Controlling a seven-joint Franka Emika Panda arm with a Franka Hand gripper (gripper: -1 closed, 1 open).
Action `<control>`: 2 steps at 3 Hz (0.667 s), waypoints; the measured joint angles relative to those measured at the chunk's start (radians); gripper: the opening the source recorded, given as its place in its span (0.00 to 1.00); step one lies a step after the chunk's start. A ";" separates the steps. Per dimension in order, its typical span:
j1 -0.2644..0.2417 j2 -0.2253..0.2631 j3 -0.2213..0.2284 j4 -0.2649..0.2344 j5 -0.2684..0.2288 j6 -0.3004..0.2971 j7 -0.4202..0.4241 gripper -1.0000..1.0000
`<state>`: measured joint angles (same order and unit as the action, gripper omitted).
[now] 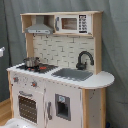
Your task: Play with the kitchen
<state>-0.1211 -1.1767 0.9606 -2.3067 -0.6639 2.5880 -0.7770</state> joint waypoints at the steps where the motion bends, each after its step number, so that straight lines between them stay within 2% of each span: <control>1: -0.044 0.012 -0.030 0.000 0.000 0.078 -0.065 1.00; 2: -0.086 0.023 -0.062 0.001 0.001 0.151 -0.116 1.00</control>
<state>-0.2074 -1.1540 0.8984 -2.3060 -0.6632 2.7394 -0.8925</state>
